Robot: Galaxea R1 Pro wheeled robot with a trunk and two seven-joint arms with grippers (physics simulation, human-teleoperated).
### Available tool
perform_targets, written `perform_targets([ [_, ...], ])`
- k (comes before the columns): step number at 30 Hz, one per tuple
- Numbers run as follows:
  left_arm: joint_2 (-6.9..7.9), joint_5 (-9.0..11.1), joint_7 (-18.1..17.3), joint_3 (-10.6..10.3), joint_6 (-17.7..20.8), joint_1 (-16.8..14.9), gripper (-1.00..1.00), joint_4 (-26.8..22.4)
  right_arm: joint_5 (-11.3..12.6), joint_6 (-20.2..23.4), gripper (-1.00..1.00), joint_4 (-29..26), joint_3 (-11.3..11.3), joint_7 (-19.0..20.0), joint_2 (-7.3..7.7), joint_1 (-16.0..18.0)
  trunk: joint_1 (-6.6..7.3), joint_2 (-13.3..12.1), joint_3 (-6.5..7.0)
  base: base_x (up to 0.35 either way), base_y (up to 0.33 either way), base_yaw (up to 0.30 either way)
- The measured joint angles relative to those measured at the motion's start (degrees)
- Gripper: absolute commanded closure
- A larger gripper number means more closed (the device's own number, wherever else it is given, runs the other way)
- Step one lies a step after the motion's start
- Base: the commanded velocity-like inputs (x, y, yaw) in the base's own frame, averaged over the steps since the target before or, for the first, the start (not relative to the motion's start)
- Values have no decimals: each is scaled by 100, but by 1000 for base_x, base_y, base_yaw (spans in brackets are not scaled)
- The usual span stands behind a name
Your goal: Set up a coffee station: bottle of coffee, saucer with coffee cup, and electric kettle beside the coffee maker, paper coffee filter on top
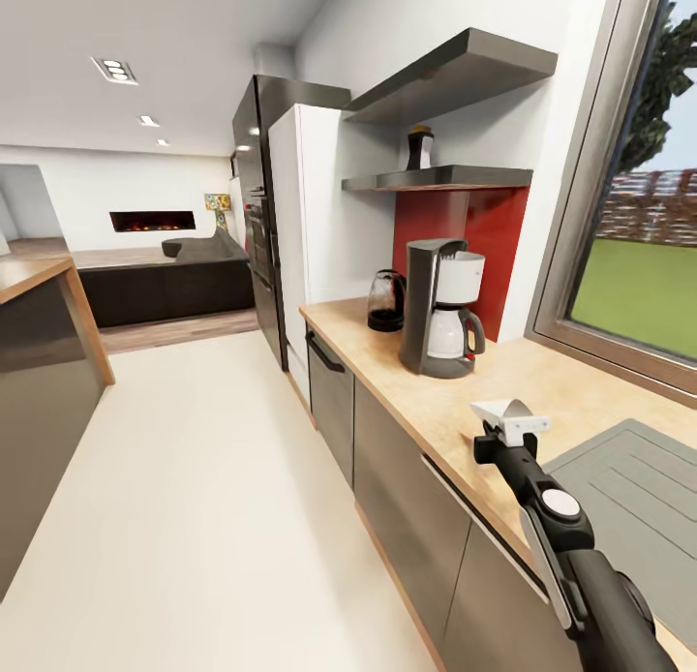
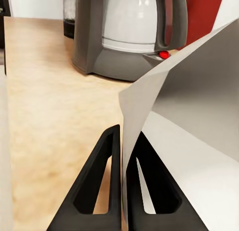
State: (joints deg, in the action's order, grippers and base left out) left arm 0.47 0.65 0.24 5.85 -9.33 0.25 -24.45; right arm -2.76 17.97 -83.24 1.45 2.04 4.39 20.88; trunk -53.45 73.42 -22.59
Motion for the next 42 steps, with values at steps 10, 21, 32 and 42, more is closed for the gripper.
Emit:
perform_targets([
  [10, 2, 5, 0, 0, 0, 0, -100, 0, 0, -1, 100, -7, 0, 3, 0, -1, 131, -239, 107, 0, 0, 0],
  [21, 0, 7, 0, 0, 0, 0, -100, 0, 0, 2, 100, -7, -6, 4, 0, 0, 176, -321, 144, 0, 0, 0],
  [32, 2, 7, -1, 4, 0, -1, -100, 1, 0, -1, 100, -36, -8, 5, 1, -2, 176, -321, 144, 0, 108, -60],
  [42, 5, 6, -1, 7, 0, -1, -100, 1, 0, -1, 100, -36, -11, 5, 1, -5, 176, -321, 144, 0, 26, -242],
])
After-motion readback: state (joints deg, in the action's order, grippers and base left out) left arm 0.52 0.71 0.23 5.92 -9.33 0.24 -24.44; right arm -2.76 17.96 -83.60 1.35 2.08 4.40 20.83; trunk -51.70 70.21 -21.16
